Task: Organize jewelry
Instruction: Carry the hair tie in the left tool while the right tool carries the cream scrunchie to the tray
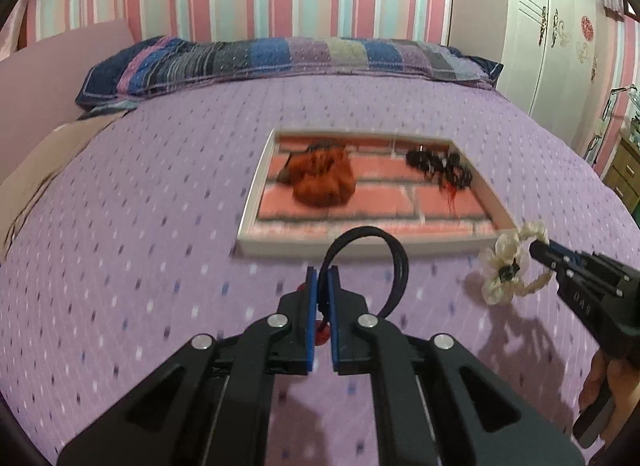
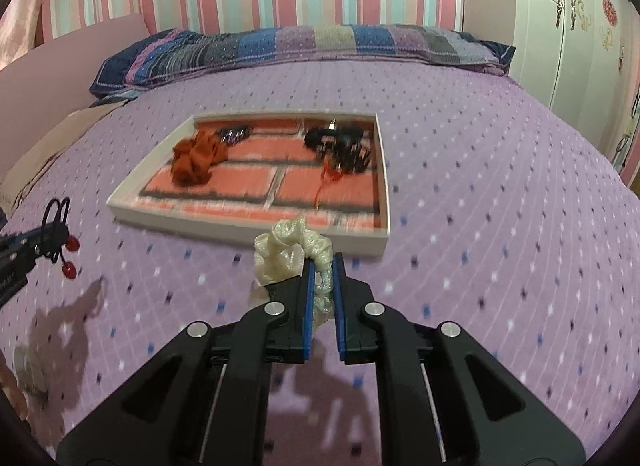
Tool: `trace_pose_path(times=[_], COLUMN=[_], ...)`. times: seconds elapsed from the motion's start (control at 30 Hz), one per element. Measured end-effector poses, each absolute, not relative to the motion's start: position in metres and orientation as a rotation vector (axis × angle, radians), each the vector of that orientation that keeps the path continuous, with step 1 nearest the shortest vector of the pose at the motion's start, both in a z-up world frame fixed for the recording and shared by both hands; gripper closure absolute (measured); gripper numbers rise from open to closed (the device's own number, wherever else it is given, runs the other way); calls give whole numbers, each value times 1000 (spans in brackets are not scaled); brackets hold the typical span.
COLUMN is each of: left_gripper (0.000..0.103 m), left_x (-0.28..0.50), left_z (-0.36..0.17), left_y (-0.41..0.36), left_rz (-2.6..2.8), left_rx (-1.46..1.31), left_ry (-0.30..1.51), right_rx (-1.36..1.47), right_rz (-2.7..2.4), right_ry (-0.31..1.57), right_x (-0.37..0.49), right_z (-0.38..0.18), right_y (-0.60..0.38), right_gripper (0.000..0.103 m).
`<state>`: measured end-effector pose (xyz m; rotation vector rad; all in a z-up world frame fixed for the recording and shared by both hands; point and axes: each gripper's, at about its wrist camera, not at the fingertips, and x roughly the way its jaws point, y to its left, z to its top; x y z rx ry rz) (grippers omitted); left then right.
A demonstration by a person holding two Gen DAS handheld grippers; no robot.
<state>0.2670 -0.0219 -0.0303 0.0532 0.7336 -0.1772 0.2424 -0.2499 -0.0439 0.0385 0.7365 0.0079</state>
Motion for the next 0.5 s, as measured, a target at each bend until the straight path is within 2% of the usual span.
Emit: trace_pose_path(times=[0.27,0.5], left_gripper=[97,97], left_x=[351,411], left_z=[-30,-64], left_y=[-33,-41], left_rz=[-160,-103], left_rx=[32,92], left_ry=[773,850], right_rx=[33,35], right_rz=[-13,-64], right_ry=[713,757], right_x=[299,341], right_z=[-30,-48], right_y=[-264,-270], right_gripper=[93,93])
